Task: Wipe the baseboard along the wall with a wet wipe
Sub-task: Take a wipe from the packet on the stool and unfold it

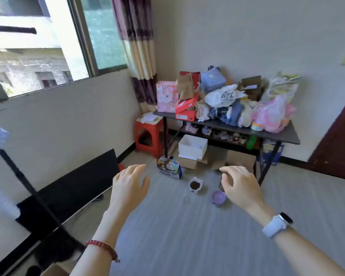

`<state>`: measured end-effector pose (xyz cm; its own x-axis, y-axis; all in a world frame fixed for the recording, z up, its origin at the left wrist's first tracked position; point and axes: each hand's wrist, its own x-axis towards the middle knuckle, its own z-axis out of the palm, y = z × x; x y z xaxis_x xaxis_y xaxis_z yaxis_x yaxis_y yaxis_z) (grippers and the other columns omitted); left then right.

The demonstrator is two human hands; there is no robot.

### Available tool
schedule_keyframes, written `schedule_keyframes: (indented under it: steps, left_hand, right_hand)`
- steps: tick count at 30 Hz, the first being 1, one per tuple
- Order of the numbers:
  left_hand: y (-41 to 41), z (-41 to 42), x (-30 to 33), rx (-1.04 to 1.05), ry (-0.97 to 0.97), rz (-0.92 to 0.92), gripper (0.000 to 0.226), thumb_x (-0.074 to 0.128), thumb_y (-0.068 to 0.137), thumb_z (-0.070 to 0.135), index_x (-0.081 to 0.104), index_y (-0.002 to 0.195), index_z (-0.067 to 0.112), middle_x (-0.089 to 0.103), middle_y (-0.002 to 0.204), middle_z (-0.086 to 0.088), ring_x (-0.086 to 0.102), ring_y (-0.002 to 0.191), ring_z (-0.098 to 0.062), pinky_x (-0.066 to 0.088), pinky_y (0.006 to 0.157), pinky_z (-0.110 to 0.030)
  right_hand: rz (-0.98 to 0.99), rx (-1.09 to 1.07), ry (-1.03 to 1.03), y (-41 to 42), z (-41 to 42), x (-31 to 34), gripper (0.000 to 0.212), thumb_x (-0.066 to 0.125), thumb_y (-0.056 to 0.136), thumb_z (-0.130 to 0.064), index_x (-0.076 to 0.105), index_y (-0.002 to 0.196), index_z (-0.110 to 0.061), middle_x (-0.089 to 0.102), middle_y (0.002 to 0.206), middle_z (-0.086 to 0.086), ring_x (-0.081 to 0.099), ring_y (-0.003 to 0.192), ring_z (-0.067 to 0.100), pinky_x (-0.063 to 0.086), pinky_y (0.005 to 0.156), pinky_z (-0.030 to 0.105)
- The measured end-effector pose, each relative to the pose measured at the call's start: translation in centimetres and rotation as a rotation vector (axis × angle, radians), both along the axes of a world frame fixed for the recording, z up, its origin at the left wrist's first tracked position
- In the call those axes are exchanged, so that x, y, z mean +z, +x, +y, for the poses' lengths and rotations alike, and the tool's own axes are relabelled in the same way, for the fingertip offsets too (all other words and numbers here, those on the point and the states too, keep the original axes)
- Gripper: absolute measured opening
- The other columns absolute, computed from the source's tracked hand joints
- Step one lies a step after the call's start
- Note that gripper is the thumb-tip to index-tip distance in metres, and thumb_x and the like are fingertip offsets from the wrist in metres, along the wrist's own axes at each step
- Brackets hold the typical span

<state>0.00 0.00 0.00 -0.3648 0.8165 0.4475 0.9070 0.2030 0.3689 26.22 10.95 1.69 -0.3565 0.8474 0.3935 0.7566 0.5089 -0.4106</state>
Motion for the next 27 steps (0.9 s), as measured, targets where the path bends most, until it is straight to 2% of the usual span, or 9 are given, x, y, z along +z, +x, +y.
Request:
schedule_keyframes:
  steps: [3, 6, 12, 17, 21, 27]
  left_hand:
    - [-5.8, 1.6, -2.9, 0.121, -0.051, -0.049, 0.025, 0.062, 0.086, 0.017, 0.064, 0.110, 0.011, 0.064, 0.115, -0.007, 0.061, 0.100, -0.032, 0.042, 0.087, -0.044]
    - [-11.9, 4.8, -4.3, 0.183, -0.132, -0.121, 0.032, 0.056, 0.091, 0.023, 0.059, 0.121, 0.014, 0.058, 0.125, -0.004, 0.054, 0.111, -0.027, 0.038, 0.094, -0.040]
    - [-23.4, 15.9, -3.1, 0.177, -0.149, -0.111, 0.032, 0.056, 0.091, 0.023, 0.059, 0.121, 0.014, 0.058, 0.125, -0.003, 0.053, 0.114, -0.025, 0.038, 0.095, -0.039]
    - [-29.9, 27.4, -2.6, 0.146, -0.165, -0.138, 0.032, 0.054, 0.091, 0.023, 0.058, 0.122, 0.014, 0.058, 0.124, -0.002, 0.054, 0.113, -0.024, 0.038, 0.094, -0.035]
    - [-33.8, 36.8, -4.4, 0.104, -0.231, -0.165, 0.036, 0.050, 0.093, 0.029, 0.053, 0.127, 0.018, 0.053, 0.130, 0.001, 0.050, 0.117, -0.021, 0.037, 0.096, -0.034]
    - [-40.8, 48.3, -5.7, 0.247, -0.276, -0.312, 0.037, 0.045, 0.095, 0.028, 0.049, 0.131, 0.019, 0.048, 0.135, 0.003, 0.046, 0.121, -0.019, 0.037, 0.097, -0.033]
  right_hand:
    - [-0.031, 0.097, -0.084, -6.6, 4.0, -2.6, 0.038, 0.040, 0.082, -0.026, 0.068, 0.103, -0.010, 0.071, 0.106, 0.006, 0.060, 0.107, 0.028, 0.045, 0.090, 0.037]
    - [-0.104, 0.165, -0.166, -14.4, 8.9, -4.2, 0.028, 0.046, 0.089, -0.020, 0.065, 0.108, -0.011, 0.068, 0.113, 0.006, 0.055, 0.113, 0.027, 0.042, 0.094, 0.038]
    - [-0.110, 0.199, -0.263, -27.3, 19.3, -5.1, 0.034, 0.042, 0.087, -0.025, 0.065, 0.108, -0.013, 0.068, 0.113, 0.006, 0.055, 0.113, 0.029, 0.042, 0.093, 0.037]
    - [-0.137, 0.181, -0.298, -33.1, 29.3, -4.7, 0.028, 0.046, 0.091, -0.019, 0.061, 0.115, -0.016, 0.064, 0.122, 0.001, 0.052, 0.118, 0.024, 0.039, 0.097, 0.034]
    - [-0.157, 0.195, -0.330, -38.0, 38.3, -5.0, 0.032, 0.041, 0.094, -0.022, 0.056, 0.121, -0.017, 0.060, 0.128, 0.001, 0.048, 0.122, 0.022, 0.040, 0.100, 0.035]
    - [-0.210, 0.278, -0.397, -46.8, 51.7, -6.0, 0.033, 0.038, 0.094, -0.023, 0.052, 0.125, -0.019, 0.057, 0.130, 0.001, 0.047, 0.122, 0.023, 0.038, 0.102, 0.036]
